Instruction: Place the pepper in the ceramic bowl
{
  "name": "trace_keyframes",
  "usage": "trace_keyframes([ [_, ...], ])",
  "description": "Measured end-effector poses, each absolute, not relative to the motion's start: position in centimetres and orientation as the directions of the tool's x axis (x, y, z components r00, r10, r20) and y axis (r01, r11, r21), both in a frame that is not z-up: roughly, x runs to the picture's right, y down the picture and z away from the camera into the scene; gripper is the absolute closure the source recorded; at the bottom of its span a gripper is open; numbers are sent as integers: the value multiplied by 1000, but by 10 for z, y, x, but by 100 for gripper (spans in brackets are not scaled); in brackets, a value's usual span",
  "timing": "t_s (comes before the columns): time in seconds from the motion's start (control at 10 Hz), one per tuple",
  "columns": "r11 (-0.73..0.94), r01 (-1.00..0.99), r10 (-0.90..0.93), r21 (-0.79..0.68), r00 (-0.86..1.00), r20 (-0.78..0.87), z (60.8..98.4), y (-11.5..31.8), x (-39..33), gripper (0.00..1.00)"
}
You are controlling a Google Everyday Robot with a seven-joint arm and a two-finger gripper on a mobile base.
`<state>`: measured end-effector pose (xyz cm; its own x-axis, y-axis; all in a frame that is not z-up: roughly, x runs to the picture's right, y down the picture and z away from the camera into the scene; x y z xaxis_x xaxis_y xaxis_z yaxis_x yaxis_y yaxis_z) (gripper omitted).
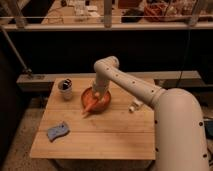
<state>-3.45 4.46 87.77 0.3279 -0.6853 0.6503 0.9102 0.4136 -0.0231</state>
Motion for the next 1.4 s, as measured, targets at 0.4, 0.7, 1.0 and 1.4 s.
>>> trace_keyframes([
  [0.4,415,909,-683,-24,329,652,880,44,-32,98],
  [0.7,416,909,-681,-26,330,653,881,44,-31,98],
  [1.0,416,909,-679,-27,330,655,883,44,-30,98],
  [1.4,417,909,-678,-26,330,657,884,45,-29,85],
])
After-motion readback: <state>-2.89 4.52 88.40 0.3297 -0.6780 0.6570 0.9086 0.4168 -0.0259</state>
